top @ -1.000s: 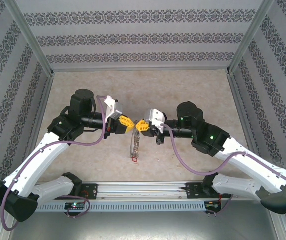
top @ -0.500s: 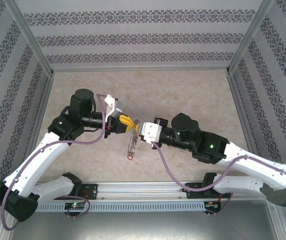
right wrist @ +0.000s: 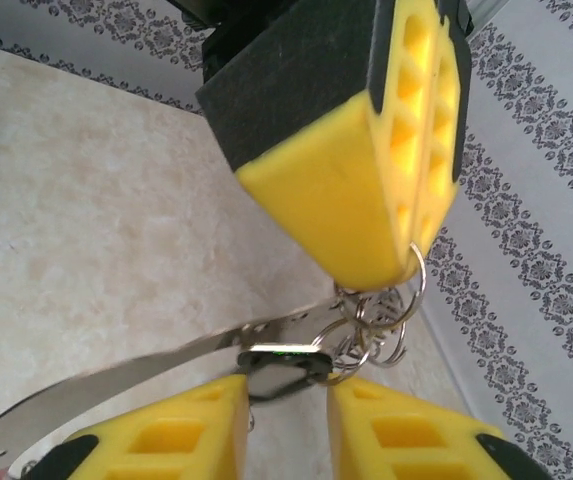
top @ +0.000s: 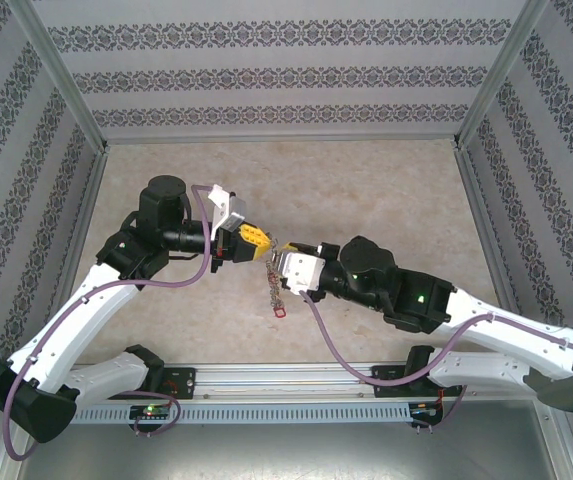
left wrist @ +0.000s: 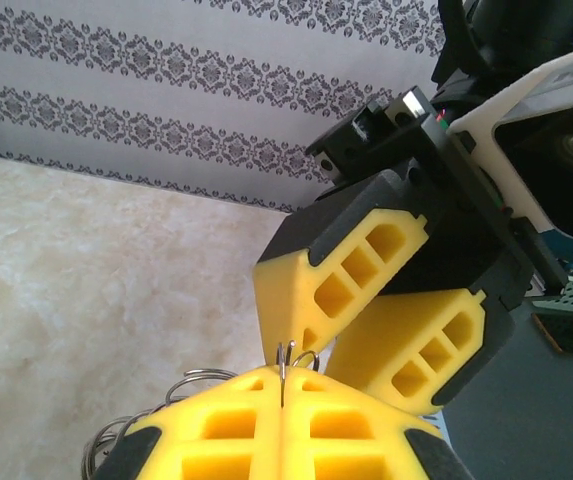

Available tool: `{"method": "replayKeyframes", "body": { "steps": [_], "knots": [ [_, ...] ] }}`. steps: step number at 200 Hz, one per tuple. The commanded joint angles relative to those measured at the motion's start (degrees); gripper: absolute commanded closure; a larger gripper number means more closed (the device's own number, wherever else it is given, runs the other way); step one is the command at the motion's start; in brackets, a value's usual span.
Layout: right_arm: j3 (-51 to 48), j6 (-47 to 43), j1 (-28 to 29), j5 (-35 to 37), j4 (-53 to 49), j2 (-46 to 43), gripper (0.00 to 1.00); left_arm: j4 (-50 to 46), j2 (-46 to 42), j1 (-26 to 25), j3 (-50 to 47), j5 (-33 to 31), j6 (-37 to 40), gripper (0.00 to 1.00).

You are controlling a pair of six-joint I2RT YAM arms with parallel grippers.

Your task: Put the keys on the keyring

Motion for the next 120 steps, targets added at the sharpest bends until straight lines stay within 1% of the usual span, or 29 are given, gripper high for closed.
{"method": "replayKeyframes", "body": {
  "steps": [1, 11, 27, 45, 59, 85, 120],
  "knots": [
    [-0.6, 3.8, 0.0, -1.1, 0.0, -3.2, 0.7, 4.3, -1.4, 0.5, 2.0, 0.4, 0.2, 1.0],
    [-0.2, 6.6, -1.4, -3.2, 0.2, -4.6, 0.7, 4.2, -1.6, 0.5, 1.9, 0.3, 0.6, 1.0],
    [0.6, 12.0, -5.3, -8.8, 1.3, -6.7, 0.7, 3.9, -2.0, 0.5, 1.6, -0.3, 1.3, 1.0],
    [1.7, 18.1, -10.7, -16.8, 3.1, -7.4, 0.7, 4.2, -2.9, 0.4, 1.1, -2.1, 2.0, 1.0],
    [2.5, 20.9, -13.5, -22.2, 4.1, -6.7, 0.71, 5.9, -3.7, 0.3, 0.4, -2.5, 1.4, 1.0],
    [4.3, 22.7, -14.6, -29.9, 4.1, -3.0, 0.73, 10.5, -5.1, 0.0, -1.3, -2.2, -1.2, 1.0],
    [6.5, 23.4, -14.6, -35.4, 6.1, 0.2, 0.75, 12.7, -7.0, -0.6, -3.0, -1.7, -2.9, 1.0]
  ]
}}
